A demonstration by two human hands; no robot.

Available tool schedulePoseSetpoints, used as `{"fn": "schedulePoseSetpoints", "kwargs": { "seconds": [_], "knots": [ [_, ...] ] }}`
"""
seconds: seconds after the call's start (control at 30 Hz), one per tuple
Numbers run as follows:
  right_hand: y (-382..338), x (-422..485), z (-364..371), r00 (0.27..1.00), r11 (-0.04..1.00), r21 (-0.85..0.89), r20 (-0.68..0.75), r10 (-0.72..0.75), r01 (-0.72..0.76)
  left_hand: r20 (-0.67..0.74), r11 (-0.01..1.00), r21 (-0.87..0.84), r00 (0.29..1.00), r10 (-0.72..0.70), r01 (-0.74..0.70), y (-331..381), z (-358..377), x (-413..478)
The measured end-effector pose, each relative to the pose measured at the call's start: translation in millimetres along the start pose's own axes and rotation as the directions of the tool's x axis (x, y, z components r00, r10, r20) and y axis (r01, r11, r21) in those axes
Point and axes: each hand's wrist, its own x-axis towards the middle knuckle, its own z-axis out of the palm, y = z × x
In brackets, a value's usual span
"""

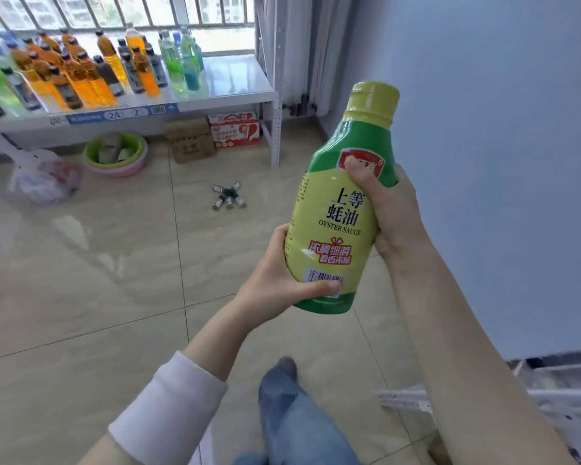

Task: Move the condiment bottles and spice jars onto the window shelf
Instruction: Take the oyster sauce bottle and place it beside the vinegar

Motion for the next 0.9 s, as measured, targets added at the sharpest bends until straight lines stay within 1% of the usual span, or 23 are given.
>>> {"fn": "schedulePoseSetpoints", "kwargs": {
  "seconds": [0.1,0.2,0.37,0.47,0.73,0.9],
  "knots": [
    [-6,63,14,0.998,0.999,0.016,0.045,0.034,-0.035,-0.033,1.000,0.006,0.999,-0.017,0.017,14,-21,51],
    [-15,121,34,0.995,0.998,-0.014,0.078,0.062,-0.061,-0.097,1.000,0.009,0.995,-0.023,0.024,25,-45,98],
    [-19,201,91,0.984,0.998,-0.013,0.167,0.060,-0.059,-0.222,1.000,-0.010,0.975,-0.030,0.028,31,-95,158],
    [-18,245,127,0.973,0.997,-0.016,0.217,0.079,-0.077,-0.273,0.999,-0.030,0.961,-0.044,0.038,32,-131,191],
    [-31,373,236,0.965,0.997,-0.030,0.254,0.072,-0.066,-0.323,1.000,-0.021,0.946,-0.020,0.014,55,-251,298],
    [-37,451,285,0.965,0.998,-0.020,0.255,0.057,-0.053,-0.323,1.000,-0.012,0.946,-0.003,-0.001,70,-312,367]
  ]
}}
